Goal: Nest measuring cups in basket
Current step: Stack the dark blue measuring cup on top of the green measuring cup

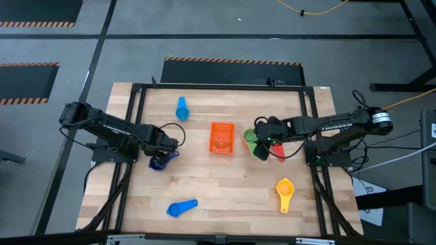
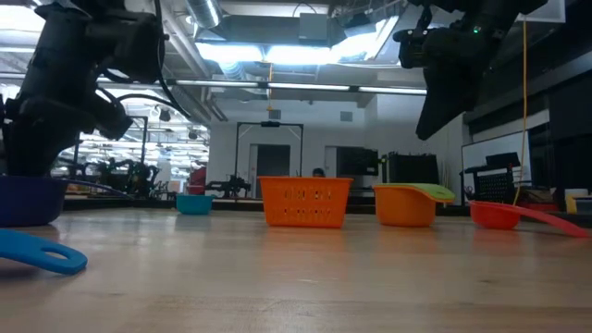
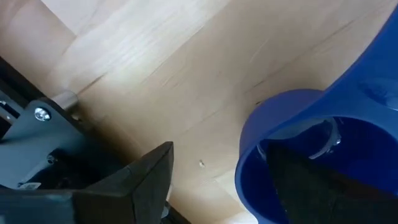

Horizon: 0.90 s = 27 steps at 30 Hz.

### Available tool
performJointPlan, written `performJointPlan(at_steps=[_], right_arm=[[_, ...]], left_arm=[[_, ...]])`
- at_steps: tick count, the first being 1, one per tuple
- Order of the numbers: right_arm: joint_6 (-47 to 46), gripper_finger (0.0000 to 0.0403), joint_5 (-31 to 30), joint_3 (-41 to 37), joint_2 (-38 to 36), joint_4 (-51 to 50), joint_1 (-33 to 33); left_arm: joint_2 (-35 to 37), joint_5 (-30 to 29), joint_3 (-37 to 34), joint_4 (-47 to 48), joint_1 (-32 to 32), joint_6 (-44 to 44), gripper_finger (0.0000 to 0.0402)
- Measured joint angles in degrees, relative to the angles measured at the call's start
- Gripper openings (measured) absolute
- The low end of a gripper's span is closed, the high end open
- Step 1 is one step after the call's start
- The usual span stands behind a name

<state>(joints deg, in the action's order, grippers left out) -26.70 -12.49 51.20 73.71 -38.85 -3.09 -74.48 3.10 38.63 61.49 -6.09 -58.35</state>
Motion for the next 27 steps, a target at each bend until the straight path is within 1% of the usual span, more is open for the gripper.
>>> performJointPlan(at_steps=[4,11,17,24,25,27], right_arm=[[0.03,0.0131,0.0,0.0,0.0,-0.02,0.02],[0.22,0.0131,0.0,0.0,0.0,-0.02,0.02],[0.22,0.0131,0.0,0.0,0.0,-0.04,0.01],[0.22,0.0131,0.0,0.0,0.0,-0.02,0.02],[0.22,0.0131,0.0,0.0,0.0,-0.02,0.02],[0.16,0.0131,0.0,0.0,0.0,-0.02,0.01]], left_arm=[[-0.35,0.01,0.0,-0.07,0.0,0.93,0.0226],[-0.35,0.01,0.0,-1.04,0.0,2.7,0.0161],[-0.35,-0.01,0.0,-2.48,0.0,9.05,0.0104],[-0.35,-0.14,0.0,-8.86,0.0,17.85,0.0022],[-0.31,-0.27,0.01,-10.03,0.0,18.95,0.0013],[-0.22,-0.52,0.02,-12.72,0.0,21.12,0.001]])
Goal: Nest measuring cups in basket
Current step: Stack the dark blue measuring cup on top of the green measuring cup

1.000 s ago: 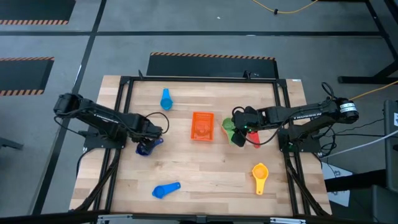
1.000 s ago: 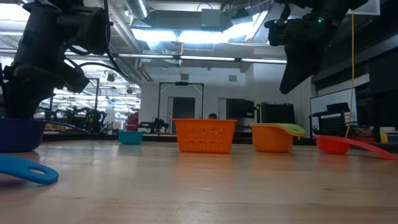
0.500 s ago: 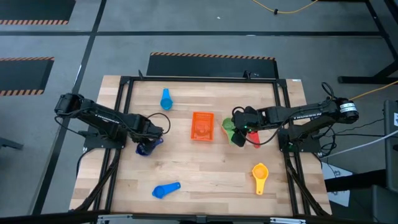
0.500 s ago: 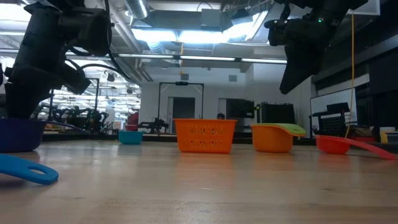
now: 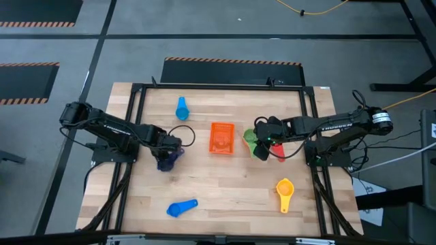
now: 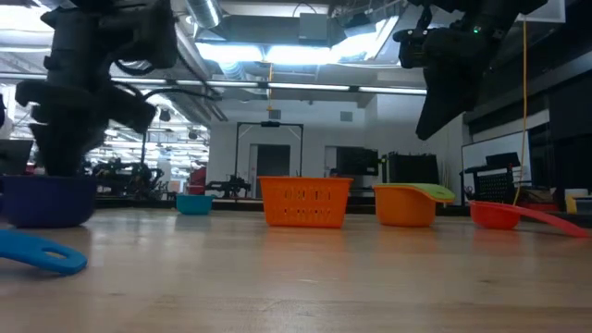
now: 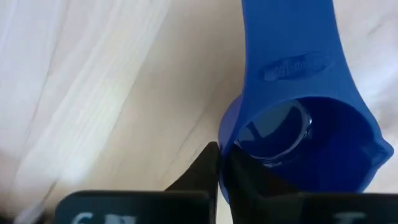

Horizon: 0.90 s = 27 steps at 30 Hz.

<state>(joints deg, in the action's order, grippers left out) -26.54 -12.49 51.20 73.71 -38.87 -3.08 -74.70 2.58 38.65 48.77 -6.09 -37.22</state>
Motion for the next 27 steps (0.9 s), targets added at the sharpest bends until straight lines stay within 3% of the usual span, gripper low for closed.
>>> performJointPlan(at_steps=[6,12,20,27], right_arm=[[-0.18,0.0131,0.0,0.0,0.0,0.0,0.01],[-0.18,0.0131,0.0,0.0,0.0,0.0,0.01],[-0.18,0.0131,0.02,0.0,0.0,0.02,0.01],[-0.11,0.0131,0.87,0.0,0.0,0.02,0.01]], left_arm=[[-0.07,-0.28,0.0,-12.89,0.0,7.56,0.0013],[-0.08,3.47,0.0,-27.22,-0.02,13.91,0.0009],[-0.08,3.97,0.0,-46.73,-2.56,15.42,0.0005],[-2.21,2.51,3.74,-50.91,-4.75,18.25,0.0007]])
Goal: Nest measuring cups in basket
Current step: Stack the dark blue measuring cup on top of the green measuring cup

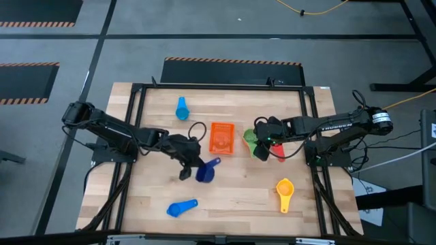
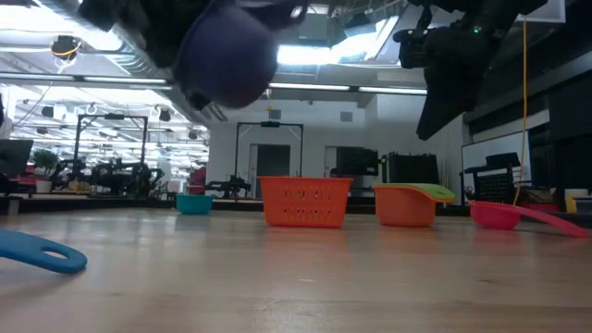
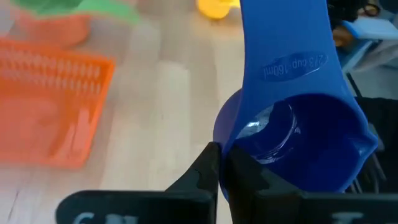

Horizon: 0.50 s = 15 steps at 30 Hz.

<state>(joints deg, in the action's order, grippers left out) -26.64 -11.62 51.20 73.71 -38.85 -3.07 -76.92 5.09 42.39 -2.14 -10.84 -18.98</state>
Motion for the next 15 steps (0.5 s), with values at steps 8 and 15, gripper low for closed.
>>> performJointPlan(at_steps=[8,15], right_arm=[[0.12,0.0131,5.59,0.0,0.02,-0.71,0.0],[0.13,0.0131,13.84,0.0,0.02,-4.53,0.0]], left_arm=[[-14.06,0.59,17.15,7.87,-2.53,14.67,0.0008],[-25.71,0.0,32.58,24.99,-1.88,25.84,0.0009]])
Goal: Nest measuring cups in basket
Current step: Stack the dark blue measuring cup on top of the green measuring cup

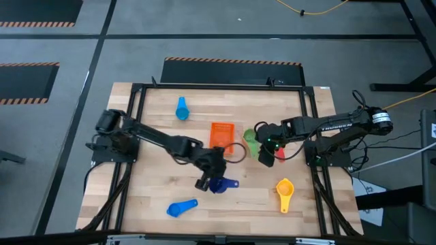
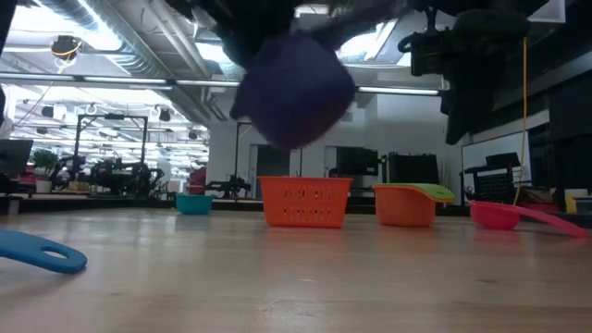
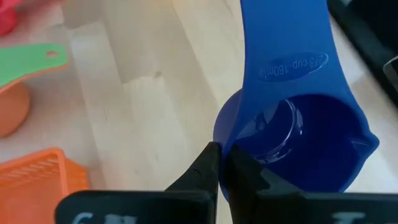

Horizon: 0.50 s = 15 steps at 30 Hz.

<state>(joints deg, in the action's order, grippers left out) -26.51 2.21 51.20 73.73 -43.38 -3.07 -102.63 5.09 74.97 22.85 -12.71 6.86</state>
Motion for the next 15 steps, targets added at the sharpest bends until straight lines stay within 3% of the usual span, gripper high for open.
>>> performJointPlan(at_steps=[4,9,15], right_arm=[[-0.4,0.0131,2.04,0.0,0.0,-1.13,0.0],[-0.4,0.0131,2.04,0.0,0.0,-1.0,0.0],[-0.4,0.0131,2.01,0.0,-0.02,-0.72,0.0]], left_arm=[[-4.38,-2.11,4.87,6.63,0.46,2.79,0.0009],[-6.92,-6.79,5.24,8.48,0.44,2.92,0.001],[-7.87,-7.53,5.24,8.42,0.44,2.9,0.001]])
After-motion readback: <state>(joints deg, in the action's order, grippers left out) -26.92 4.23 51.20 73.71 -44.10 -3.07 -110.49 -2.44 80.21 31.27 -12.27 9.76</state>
